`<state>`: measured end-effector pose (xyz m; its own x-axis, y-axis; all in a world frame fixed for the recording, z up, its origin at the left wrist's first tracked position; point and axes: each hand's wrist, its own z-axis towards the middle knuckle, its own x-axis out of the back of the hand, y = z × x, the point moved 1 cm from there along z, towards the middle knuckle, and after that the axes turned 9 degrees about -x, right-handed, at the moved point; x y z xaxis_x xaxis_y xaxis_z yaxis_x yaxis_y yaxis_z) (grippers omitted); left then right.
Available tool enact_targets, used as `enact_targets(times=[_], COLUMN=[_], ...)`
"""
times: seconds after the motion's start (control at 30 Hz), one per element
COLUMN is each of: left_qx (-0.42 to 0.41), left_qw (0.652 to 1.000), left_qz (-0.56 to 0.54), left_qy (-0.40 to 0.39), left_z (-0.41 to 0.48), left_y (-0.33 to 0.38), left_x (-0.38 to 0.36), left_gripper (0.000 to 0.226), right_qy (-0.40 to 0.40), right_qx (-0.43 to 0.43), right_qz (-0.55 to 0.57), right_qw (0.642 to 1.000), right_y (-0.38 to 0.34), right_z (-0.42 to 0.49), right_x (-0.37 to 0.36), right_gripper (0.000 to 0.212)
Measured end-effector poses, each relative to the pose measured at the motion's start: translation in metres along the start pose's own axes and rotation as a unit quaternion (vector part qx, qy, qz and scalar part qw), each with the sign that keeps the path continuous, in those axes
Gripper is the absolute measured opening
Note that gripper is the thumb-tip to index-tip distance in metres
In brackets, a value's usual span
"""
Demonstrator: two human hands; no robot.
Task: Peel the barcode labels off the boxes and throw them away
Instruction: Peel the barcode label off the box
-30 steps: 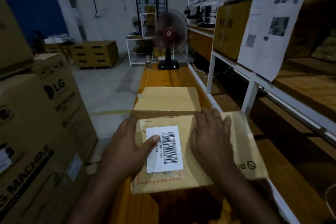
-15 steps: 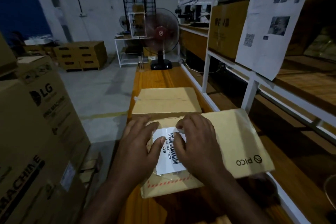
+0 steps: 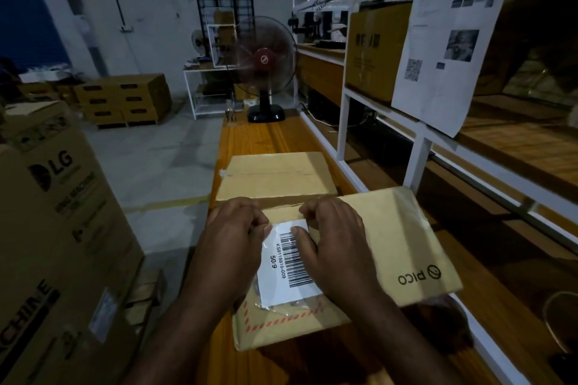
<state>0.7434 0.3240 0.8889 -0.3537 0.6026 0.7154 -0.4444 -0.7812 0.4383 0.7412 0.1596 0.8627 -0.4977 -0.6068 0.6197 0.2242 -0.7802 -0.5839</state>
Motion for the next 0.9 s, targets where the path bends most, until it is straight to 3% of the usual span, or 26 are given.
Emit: enact_targets(times=[0.13, 0.37, 0.47, 0.53, 0.8, 0.9], left_qx=[-0.012, -0.007, -0.001, -0.029, -0.034, -0.049], left_qw=[1.0, 0.999, 0.997, 0.995, 0.996, 0.997], left_qz=[-0.02, -0.033, -0.035, -0.01, -0.052, -0.039], left_qy=[-0.014, -0.039, -0.07, -0.093, -0.066, -0.049], left_z=[0.001, 0.003, 0.004, 0.006, 0.007, 0.006], left_y=[-0.003, -0.01, -0.013, -0.011, -0.013, -0.009], left_x=[0.001, 0.007, 0.01, 0.012, 0.005, 0.0], left_gripper=[0.019, 0.007, 0.044, 0.051, 0.014, 0.01], right_qy=[-0.024, -0.031, -0.033, -0.036, -0.015, -0.042], right_qx=[0.012, 0.02, 0.026, 0.036, 0.039, 0.022], right_qz=[-0.057, -0.053, -0.043, -0.045, 0.023, 0.043], right_qw=[0.998, 0.998, 0.998, 0.998, 0.999, 0.998], right_y=[-0.002, 0.001, -0.001, -0.002, -0.002, 0.002], right_z=[0.001, 0.004, 0.005, 0.004, 0.0, 0.0], right_x=[-0.002, -0.003, -0.003, -0.003, 0.002, 0.004], right_gripper=[0.037, 0.011, 0.008, 0.005, 0.008, 0.035])
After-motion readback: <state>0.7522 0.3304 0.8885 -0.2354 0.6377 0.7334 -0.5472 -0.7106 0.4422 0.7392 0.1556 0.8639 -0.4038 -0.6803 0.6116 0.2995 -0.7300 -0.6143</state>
